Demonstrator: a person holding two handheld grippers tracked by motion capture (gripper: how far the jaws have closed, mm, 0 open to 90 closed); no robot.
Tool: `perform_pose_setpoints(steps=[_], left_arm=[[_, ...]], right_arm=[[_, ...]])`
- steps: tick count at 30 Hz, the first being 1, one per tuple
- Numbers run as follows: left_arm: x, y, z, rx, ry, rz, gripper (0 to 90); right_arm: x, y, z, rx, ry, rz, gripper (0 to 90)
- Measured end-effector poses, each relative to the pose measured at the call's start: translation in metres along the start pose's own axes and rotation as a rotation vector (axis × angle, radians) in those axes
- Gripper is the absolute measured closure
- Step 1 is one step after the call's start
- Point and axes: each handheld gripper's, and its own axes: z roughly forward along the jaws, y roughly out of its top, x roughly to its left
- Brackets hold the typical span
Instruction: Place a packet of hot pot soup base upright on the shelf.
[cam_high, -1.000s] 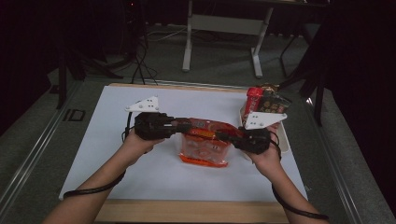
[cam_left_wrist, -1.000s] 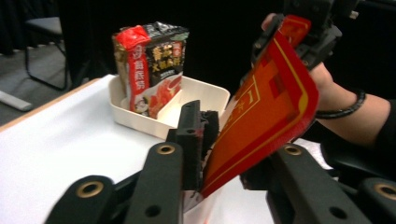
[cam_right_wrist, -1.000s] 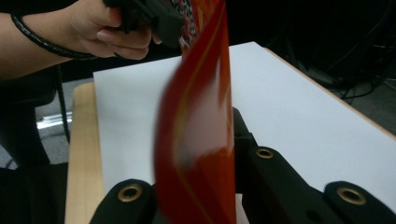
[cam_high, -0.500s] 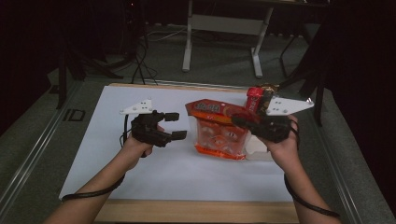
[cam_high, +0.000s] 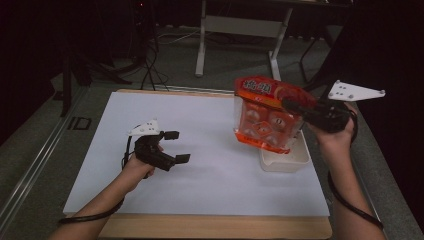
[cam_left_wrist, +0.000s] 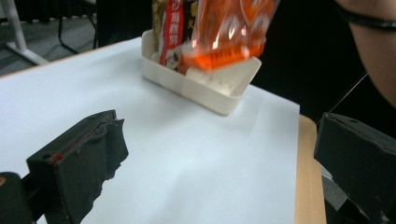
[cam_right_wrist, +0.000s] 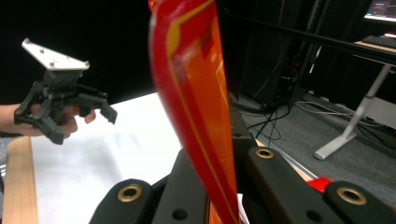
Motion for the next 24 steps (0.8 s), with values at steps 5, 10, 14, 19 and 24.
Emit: perform_pose_setpoints(steps=[5,10,14,19,24], left_arm=[[0.005,-0.017,-0.006,0.01,0.017,-0.035,0.8],[0.008,-0.03,-0.014,0.007,0.051,-0.051,0.8],[0.01,-0.037,-0.02,0.009,0.076,-0.062,0.8],[0.01,-0.046,-0.022,0.025,0.093,-0.06,0.8],[0.01,-0.053,-0.021,0.022,0.093,-0.076,0.8]], right_arm=[[-0.015,-0.003,-0.012,0.016,-0.039,0.015,90.0],[-0.027,-0.013,-0.021,0.023,-0.063,0.042,90.0],[-0.033,-0.023,-0.026,0.03,-0.08,0.065,90.0],[-0.039,-0.035,-0.03,0.038,-0.102,0.084,90.0],[-0.045,-0.045,-0.027,0.057,-0.116,0.11,90.0]])
